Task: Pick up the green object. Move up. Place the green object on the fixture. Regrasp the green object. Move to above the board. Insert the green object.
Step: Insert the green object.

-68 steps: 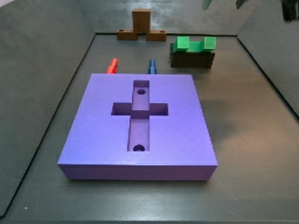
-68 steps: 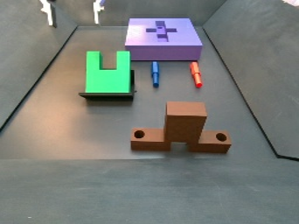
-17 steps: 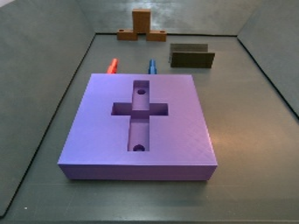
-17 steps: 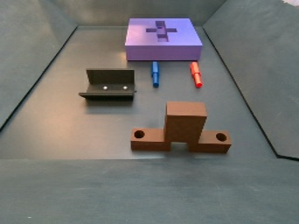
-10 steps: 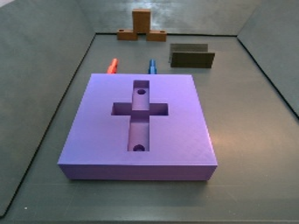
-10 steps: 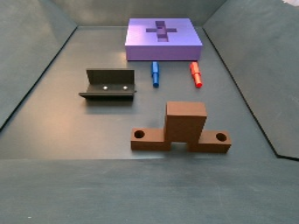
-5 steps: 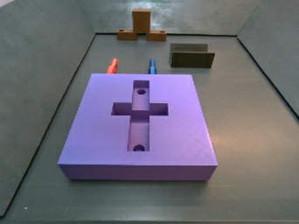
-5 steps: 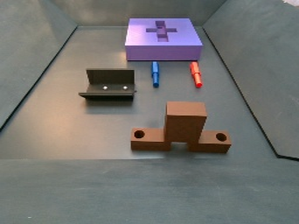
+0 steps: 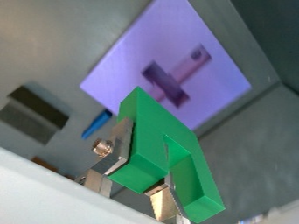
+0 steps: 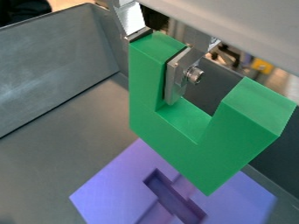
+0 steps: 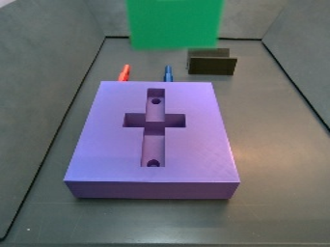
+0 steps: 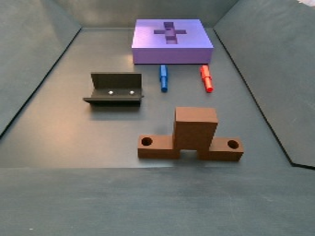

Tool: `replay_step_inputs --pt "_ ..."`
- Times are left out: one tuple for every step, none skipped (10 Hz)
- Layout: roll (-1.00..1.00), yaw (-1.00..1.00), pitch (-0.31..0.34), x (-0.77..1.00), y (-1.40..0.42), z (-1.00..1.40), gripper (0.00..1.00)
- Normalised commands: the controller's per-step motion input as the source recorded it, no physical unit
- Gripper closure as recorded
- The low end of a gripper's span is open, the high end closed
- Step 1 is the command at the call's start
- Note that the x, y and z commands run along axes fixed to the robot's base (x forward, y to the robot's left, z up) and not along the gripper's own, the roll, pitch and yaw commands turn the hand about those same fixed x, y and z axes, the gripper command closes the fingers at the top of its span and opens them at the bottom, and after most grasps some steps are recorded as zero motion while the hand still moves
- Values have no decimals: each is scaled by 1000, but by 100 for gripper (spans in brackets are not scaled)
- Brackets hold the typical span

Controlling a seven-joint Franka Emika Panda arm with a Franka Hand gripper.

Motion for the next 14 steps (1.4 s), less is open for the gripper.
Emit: replay_step_inputs --pt "-246 337 -76 483 -60 -589 100" --pt "-250 280 -44 363 -29 -591 100" --pt "-257 180 -24 186 0 -603 100" --pt "-14 -23 -4 -89 0 -763 100" --pt "99 -274 0 -386 0 -586 100" --pt "136 -300 -1 -483 20 -523 100" --pt "124 -349 -34 -414 0 -391 100" --pt "0 -351 -83 -317 0 -386 100" --pt "0 -274 -124 -246 0 -394 100" --pt "0 -223 -103 -223 0 -403 100" --pt "0 -89 -100 -154 0 -394 100" --pt "1 -6 -97 -86 0 -354 100" --pt "77 0 -96 0 -14 -337 100" --pt "160 51 -67 0 -34 -306 100"
